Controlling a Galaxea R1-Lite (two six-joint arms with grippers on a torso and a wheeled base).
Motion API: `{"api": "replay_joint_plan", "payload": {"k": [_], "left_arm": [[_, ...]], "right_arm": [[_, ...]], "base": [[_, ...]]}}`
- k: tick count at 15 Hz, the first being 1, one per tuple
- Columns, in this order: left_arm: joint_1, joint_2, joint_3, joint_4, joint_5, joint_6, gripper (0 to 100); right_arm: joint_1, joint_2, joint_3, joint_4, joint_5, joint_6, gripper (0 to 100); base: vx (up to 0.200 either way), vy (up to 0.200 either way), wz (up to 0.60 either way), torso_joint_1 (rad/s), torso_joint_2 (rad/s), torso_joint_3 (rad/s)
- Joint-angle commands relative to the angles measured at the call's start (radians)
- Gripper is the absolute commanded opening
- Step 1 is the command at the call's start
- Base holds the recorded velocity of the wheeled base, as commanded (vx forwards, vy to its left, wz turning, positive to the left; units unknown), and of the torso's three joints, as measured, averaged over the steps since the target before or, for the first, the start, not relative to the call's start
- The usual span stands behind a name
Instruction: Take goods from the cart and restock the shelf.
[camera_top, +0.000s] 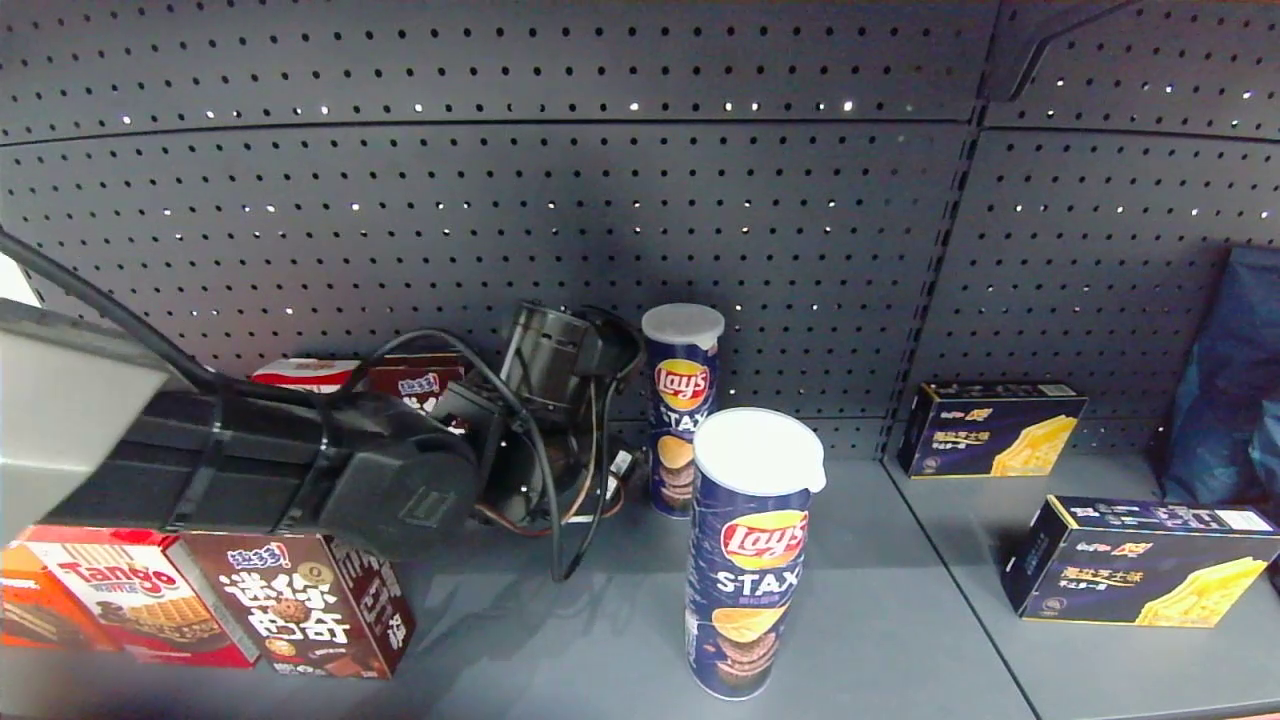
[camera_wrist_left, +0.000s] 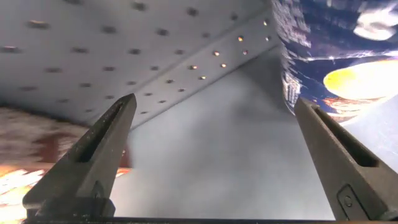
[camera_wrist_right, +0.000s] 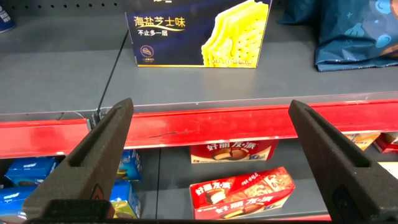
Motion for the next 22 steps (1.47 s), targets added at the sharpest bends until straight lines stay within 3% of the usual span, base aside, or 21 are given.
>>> {"api": "replay_joint_plan", "payload": {"k": [1, 7, 14, 16, 18, 19, 20, 22], "left_arm": [[0.024, -0.171, 0.041, 0.041, 0.002, -0.001, 100], [0.027, -0.404, 0.104, 0.046, 0.072, 0.003, 100], [0.014, -0.706, 0.424, 0.006, 0.064, 0.005, 100], [0.014, -0.764, 0.474, 0.003, 0.064, 0.006, 100], [0.013, -0.803, 0.48, 0.006, 0.062, 0.006, 100], [0.016, -0.809, 0.477, 0.004, 0.062, 0.006, 100], [0.014, -0.812, 0.475, 0.004, 0.062, 0.006, 100], [0.014, -0.815, 0.48, 0.004, 0.059, 0.008, 100]], "right_arm": [[0.0, 0.001, 0.0, 0.0, 0.001, 0.0, 100], [0.0, 0.001, 0.0, 0.0, 0.001, 0.0, 100], [0.004, 0.006, 0.0, 0.001, 0.01, -0.006, 100], [0.049, 0.008, -0.014, -0.003, 0.011, -0.019, 100], [0.046, 0.385, -0.457, 0.043, 0.019, 0.06, 100], [0.067, 0.445, -0.534, 0.052, 0.045, 0.063, 100], [0.129, 0.469, -0.572, 0.052, 0.123, -0.01, 100], [0.256, 0.627, -0.606, 0.04, 0.157, -0.088, 100]], "base": [[0.0, 0.0, 0.0, 0.0, 0.0, 0.0], [0.0, 0.0, 0.0, 0.0, 0.0, 0.0], [0.0, 0.0, 0.0, 0.0, 0.0, 0.0], [0.0, 0.0, 0.0, 0.0, 0.0, 0.0], [0.0, 0.0, 0.0, 0.0, 0.0, 0.0], [0.0, 0.0, 0.0, 0.0, 0.0, 0.0], [0.0, 0.0, 0.0, 0.0, 0.0, 0.0], [0.0, 0.0, 0.0, 0.0, 0.0, 0.0]]}}
